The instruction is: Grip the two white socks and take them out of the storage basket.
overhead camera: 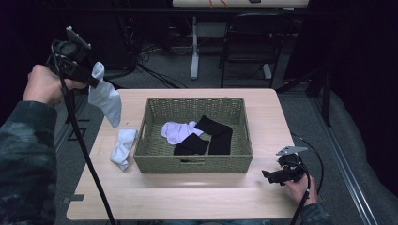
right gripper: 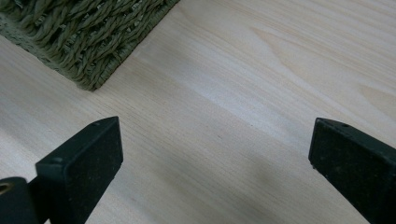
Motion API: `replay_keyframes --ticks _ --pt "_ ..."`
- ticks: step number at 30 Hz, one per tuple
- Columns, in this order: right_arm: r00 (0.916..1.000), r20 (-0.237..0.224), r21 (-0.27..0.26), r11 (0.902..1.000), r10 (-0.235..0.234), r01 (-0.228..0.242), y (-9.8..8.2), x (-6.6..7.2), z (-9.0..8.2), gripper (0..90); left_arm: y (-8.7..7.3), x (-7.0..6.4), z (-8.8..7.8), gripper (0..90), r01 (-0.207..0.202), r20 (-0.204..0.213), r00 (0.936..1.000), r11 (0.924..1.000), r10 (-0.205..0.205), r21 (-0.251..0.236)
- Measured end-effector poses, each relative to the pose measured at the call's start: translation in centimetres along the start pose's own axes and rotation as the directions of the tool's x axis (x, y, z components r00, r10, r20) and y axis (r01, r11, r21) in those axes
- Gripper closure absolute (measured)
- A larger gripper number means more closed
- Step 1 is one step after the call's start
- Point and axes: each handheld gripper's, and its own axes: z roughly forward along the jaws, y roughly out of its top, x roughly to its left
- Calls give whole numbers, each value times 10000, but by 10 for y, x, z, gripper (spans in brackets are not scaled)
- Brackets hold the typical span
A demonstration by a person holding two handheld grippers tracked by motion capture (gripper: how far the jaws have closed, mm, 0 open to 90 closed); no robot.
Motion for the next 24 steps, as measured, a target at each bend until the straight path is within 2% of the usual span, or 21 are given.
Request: replay_keyframes --ticks 8,10,11,12,13,15,20,24 --pt "10000 9 -6 10000 -1 1 0 0 0 23 -24 11 46 842 381 346 9986 9977 -400 556" --pt "10000 12 -44 10000 44 -44 0 0 0 23 -32 12 65 841 508 477 9974 9962 -543 706" --pt "10000 12 -44 10000 44 -44 0 0 0 23 -32 12 65 841 508 477 9974 9962 -543 706" --pt "10000 14 33 10000 1 -1 0 0 0 23 -38 12 78 841 569 572 9964 9945 -621 882" --pt "10000 14 33 10000 1 -1 0 0 0 23 -38 12 78 841 569 572 9964 9945 -621 882" --pt "10000 17 33 10000 0 0 0 0 0 23 -44 12 92 840 619 669 9954 9928 -689 1024" --pt "10000 4 -51 10000 25 -25 0 0 0 23 -59 12 132 838 830 919 9911 9865 -965 1411" --pt "10000 -23 -11 10000 18 -18 0 0 0 23 -69 10 159 835 1076 1118 9858 9825 -1253 1520"
